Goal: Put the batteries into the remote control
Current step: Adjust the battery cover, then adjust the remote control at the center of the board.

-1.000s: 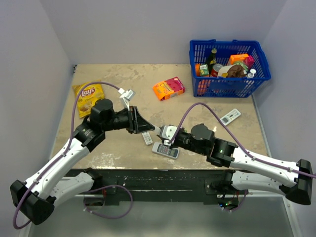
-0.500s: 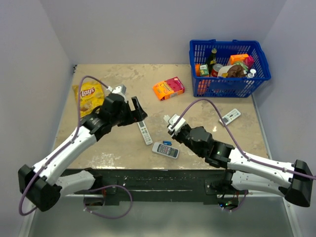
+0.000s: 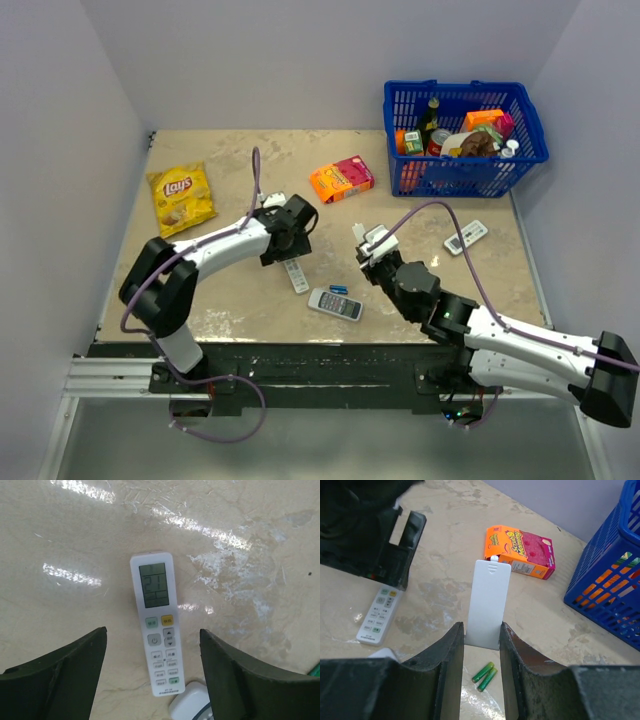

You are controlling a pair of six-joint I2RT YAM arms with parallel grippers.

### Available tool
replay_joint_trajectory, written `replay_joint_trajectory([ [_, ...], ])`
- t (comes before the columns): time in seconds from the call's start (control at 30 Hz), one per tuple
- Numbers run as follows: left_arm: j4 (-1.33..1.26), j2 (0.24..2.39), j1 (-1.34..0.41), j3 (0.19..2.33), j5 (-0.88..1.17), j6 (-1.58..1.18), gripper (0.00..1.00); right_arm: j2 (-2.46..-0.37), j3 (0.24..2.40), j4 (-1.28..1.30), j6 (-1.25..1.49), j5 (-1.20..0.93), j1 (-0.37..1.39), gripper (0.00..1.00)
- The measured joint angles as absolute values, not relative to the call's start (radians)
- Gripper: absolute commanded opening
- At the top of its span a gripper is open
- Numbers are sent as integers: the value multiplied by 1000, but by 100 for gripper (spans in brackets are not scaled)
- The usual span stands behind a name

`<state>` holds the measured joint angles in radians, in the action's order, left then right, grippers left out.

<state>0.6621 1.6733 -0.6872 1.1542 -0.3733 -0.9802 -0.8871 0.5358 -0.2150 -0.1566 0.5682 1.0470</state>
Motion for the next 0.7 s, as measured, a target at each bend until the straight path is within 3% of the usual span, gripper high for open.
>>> replay_joint_trajectory([
  [0.5,722,1892,-730,1248,-406,-1168,46,-828,501,-255,-136,566,1033,4],
  [0.6,725,1892,-730,1249,-406,-1176,32,-822,500,-255,-134,562,1033,4],
  [0.7,723,1891,-733,1246,-407,-1185,12,-819,500,-254,-131,558,1032,4],
])
